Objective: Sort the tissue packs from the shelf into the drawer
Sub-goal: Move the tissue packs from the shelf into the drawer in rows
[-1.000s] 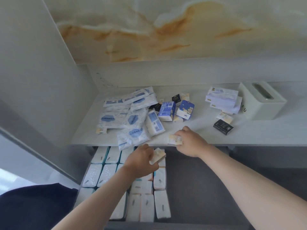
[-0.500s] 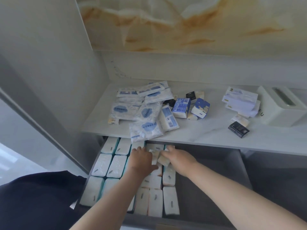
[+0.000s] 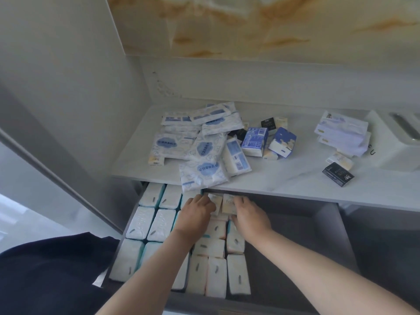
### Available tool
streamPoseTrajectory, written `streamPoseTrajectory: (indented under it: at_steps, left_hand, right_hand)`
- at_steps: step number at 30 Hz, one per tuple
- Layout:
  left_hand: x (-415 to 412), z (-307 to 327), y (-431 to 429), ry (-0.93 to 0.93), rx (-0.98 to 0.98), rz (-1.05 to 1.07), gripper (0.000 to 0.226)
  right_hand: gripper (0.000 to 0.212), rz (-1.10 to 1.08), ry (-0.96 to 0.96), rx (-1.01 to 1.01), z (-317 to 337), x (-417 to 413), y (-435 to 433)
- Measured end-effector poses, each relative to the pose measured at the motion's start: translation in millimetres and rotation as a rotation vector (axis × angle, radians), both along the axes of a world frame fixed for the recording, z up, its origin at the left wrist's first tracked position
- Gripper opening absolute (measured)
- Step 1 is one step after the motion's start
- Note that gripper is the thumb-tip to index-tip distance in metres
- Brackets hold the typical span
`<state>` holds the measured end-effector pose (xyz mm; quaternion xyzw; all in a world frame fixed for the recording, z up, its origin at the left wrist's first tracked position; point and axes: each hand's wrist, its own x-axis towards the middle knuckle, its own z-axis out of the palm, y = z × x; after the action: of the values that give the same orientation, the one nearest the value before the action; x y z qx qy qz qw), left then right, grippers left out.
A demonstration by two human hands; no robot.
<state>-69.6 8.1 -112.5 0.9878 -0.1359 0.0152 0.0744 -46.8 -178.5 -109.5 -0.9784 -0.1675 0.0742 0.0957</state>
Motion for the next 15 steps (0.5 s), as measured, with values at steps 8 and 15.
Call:
streamPoseTrajectory:
  at_steps: [8,15]
  left_hand:
    - [4,-5,4,-0.047,0.079,0.008,0.037]
    - [6,-6,1,-0.011,0.073,-0.016,0.043]
  right_hand:
    - [0.038,0.007,-0.017,0.209,-9,6,9]
    - [0.057,0.05,0.015,0.161,-10,-1,7]
